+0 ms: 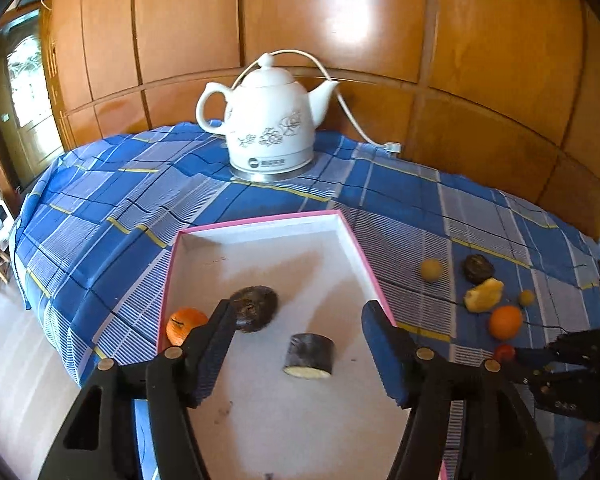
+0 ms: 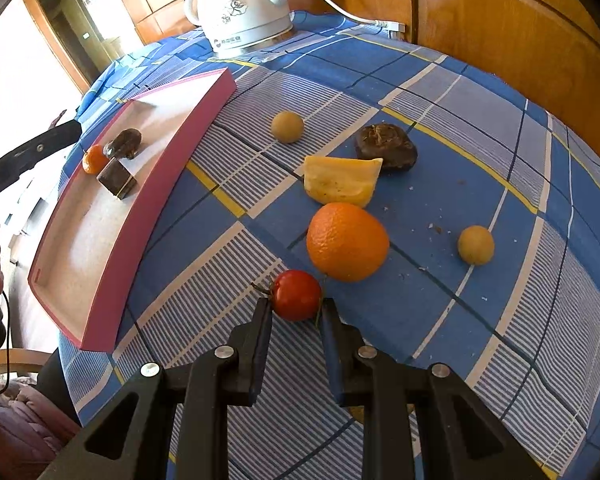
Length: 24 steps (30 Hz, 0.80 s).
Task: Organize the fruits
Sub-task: 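Carry the dark round fruit into the tray and open the left tool, then close the right tool on the red cherry tomato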
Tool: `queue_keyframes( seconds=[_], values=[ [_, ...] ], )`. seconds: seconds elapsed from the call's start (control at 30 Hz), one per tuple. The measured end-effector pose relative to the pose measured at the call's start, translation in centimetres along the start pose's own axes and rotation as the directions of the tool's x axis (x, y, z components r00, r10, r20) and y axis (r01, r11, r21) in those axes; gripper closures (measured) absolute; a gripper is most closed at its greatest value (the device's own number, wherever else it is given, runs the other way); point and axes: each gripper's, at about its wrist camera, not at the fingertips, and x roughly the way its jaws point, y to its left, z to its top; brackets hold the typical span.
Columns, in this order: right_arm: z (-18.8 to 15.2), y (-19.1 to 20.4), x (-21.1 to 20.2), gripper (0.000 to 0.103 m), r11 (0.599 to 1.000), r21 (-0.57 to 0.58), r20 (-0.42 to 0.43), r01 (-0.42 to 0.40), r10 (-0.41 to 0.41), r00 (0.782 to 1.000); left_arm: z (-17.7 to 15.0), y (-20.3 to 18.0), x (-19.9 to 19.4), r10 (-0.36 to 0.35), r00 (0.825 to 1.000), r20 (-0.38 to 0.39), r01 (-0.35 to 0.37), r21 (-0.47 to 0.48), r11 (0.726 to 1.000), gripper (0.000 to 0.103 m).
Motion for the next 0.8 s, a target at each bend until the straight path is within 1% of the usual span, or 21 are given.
queue_keyframes(
  seconds=[0.33, 0.63, 0.73, 0.8],
  values=[
    [0.0, 0.2, -0.1, 0.079, 1.000, -0.010, 0.001, 0.003, -0.003, 1.000, -1.0, -0.8, -0.2, -0.024, 0.999, -0.027, 0.024, 0.002, 1.000, 0.036],
    [-0.1, 0.4, -0.1, 0.079, 1.000, -0.015, 0.004, -0.001, 0.001, 1.000, -1.7, -1.1, -0.1, -0.027, 0.999, -0.045, 0.027, 0.008, 1.000, 0.035],
    [-0.1, 0.5, -0.4, 0.079, 1.000, -0.021, 0.011, -0.014, 0.014, 1.000, -1.8, -1.2, -0.4, -0.020, 0.999, -0.036, 0.020, 0.012, 1.000, 0.035],
    [-0.1, 0.7, -0.4, 0.079, 1.000, -0.026, 0.015, -0.016, 0.016, 1.000, -1.8, -1.3, -1.0, -0.011, 1.000, -0.010, 0.011, 0.020, 1.000, 0.035]
  ],
)
